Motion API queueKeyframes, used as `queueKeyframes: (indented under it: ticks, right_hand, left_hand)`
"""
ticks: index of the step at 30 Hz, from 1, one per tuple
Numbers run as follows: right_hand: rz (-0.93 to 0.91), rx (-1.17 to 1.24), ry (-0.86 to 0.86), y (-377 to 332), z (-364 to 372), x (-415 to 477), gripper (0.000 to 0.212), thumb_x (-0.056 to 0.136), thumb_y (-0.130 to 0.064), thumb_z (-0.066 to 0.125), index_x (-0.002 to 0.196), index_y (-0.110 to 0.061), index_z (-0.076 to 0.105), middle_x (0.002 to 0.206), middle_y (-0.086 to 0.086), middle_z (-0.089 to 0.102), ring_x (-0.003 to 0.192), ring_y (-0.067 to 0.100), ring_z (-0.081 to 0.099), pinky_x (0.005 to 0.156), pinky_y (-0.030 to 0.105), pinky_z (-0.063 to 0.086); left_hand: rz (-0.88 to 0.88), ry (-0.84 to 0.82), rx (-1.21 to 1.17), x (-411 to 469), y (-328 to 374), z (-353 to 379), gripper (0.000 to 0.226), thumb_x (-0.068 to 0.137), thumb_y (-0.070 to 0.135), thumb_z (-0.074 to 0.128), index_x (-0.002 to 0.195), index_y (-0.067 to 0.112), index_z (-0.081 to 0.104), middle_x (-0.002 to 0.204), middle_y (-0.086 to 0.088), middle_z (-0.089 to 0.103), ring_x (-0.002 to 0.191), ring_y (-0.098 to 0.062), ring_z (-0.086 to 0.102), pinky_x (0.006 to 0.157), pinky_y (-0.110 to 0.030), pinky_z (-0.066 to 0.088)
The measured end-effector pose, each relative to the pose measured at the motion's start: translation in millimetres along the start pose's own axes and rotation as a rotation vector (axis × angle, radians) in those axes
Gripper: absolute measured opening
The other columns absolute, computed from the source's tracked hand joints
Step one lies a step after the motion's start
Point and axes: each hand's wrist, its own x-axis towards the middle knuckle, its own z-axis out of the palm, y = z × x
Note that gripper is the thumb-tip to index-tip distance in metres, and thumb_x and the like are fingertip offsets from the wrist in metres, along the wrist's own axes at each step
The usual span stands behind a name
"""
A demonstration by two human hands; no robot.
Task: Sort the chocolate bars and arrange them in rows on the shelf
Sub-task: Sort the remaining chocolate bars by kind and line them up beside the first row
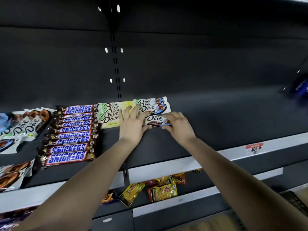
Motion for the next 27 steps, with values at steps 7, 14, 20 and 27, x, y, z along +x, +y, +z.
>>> queueKeyframes:
  ticks: [7, 14, 20, 27]
  right_hand:
    - [0.056, 0.062, 0.066, 0, 15, 17, 0.040, 0.088, -0.016, 0.060, 0.128, -0.015, 0.055, 0.126, 0.001, 0.055, 0.116, 0.022, 0.044, 0.104, 0.028, 0.027]
    - [0.088, 0.161, 0.087, -5, 31, 37, 0.042, 0.087, -0.005, 0.057, 0.127, -0.017, 0.055, 0.129, -0.002, 0.055, 0.126, 0.018, 0.040, 0.116, 0.037, 0.004]
    - [0.065, 0.318, 0.123, 0, 38, 41, 0.036, 0.087, -0.001, 0.056, 0.121, -0.013, 0.062, 0.129, 0.001, 0.057, 0.126, 0.020, 0.042, 0.113, 0.026, 0.014]
    - [0.106, 0.315, 0.108, 0, 39, 41, 0.030, 0.088, -0.013, 0.062, 0.115, -0.025, 0.066, 0.139, -0.001, 0.045, 0.131, 0.020, 0.029, 0.107, 0.029, 0.033]
  left_hand:
    - [-0.207, -0.031, -0.047, 2, -1, 9, 0.070, 0.091, 0.050, 0.044, 0.148, 0.019, 0.018, 0.157, -0.005, 0.011, 0.144, -0.031, 0.004, 0.114, -0.053, -0.004]
    - [-0.276, -0.083, -0.038, 6, -1, 13, 0.076, 0.091, 0.051, 0.037, 0.148, 0.007, 0.010, 0.157, -0.009, 0.007, 0.145, -0.027, -0.002, 0.116, -0.046, -0.004]
    - [-0.281, -0.101, -0.029, 8, -2, 15, 0.075, 0.093, 0.051, 0.034, 0.148, 0.008, 0.009, 0.158, -0.008, 0.004, 0.145, -0.026, -0.004, 0.116, -0.044, -0.006]
    - [-0.282, -0.099, -0.038, 7, -2, 14, 0.072, 0.092, 0.048, 0.036, 0.148, 0.010, 0.012, 0.158, -0.008, 0.006, 0.145, -0.025, -0.004, 0.116, -0.044, -0.006]
